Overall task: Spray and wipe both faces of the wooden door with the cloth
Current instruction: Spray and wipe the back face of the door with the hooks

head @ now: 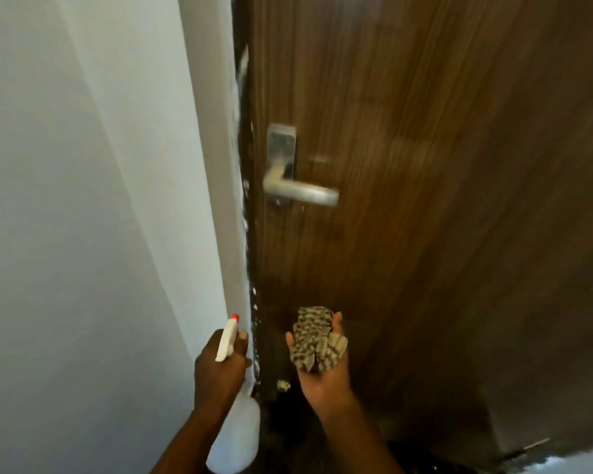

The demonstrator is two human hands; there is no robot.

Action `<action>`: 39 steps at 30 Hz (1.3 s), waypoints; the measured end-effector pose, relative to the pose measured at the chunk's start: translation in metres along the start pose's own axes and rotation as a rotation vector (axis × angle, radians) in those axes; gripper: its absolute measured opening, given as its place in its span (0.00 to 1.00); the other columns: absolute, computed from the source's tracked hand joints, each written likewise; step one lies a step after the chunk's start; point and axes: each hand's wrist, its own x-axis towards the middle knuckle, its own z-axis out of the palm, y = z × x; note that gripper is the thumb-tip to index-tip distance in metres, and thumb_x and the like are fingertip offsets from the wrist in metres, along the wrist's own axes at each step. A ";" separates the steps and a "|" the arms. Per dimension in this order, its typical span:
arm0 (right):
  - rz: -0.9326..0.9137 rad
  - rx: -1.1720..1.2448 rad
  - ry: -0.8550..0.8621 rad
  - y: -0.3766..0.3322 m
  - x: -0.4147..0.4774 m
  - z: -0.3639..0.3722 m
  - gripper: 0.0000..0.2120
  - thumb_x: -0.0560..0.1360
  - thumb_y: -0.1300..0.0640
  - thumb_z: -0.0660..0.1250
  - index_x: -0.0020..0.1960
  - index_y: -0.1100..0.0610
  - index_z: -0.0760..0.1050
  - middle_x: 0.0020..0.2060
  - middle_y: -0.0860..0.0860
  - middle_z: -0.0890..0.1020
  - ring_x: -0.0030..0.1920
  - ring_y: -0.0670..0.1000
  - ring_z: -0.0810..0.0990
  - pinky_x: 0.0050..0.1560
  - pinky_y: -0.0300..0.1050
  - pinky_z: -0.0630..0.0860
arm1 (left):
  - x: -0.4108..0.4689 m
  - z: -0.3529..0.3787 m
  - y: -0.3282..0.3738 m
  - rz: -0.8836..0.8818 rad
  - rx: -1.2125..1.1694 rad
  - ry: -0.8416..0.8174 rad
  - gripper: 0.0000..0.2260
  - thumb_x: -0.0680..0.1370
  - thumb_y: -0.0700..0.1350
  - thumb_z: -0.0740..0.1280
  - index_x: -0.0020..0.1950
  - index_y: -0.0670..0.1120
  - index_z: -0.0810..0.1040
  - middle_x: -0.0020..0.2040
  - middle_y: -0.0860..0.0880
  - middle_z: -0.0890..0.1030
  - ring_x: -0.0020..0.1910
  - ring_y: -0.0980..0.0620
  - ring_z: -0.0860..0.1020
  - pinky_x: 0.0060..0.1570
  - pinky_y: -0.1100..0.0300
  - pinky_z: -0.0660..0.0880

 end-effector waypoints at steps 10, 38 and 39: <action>-0.997 -1.785 0.128 -0.151 -0.162 0.290 0.26 0.80 0.58 0.65 0.76 0.52 0.66 0.74 0.50 0.65 0.73 0.52 0.64 0.73 0.46 0.66 | -0.054 -0.114 0.282 0.078 0.098 -0.116 0.08 0.76 0.51 0.66 0.53 0.51 0.73 0.46 0.46 0.81 0.40 0.47 0.82 0.45 0.46 0.81; -0.646 -2.258 -0.045 -0.133 -0.288 0.342 0.14 0.81 0.51 0.64 0.66 0.51 0.75 0.59 0.51 0.78 0.61 0.53 0.74 0.58 0.50 0.74 | -0.093 -0.209 0.403 0.324 0.073 -0.155 0.10 0.78 0.50 0.65 0.56 0.48 0.74 0.46 0.45 0.80 0.40 0.47 0.82 0.37 0.55 0.80; -0.612 -2.137 -0.052 -0.136 -0.305 0.337 0.13 0.81 0.52 0.64 0.65 0.51 0.76 0.57 0.51 0.79 0.59 0.53 0.76 0.57 0.50 0.75 | -0.103 -0.213 0.402 0.334 0.074 -0.155 0.09 0.78 0.50 0.65 0.56 0.48 0.74 0.45 0.45 0.80 0.40 0.46 0.82 0.38 0.54 0.81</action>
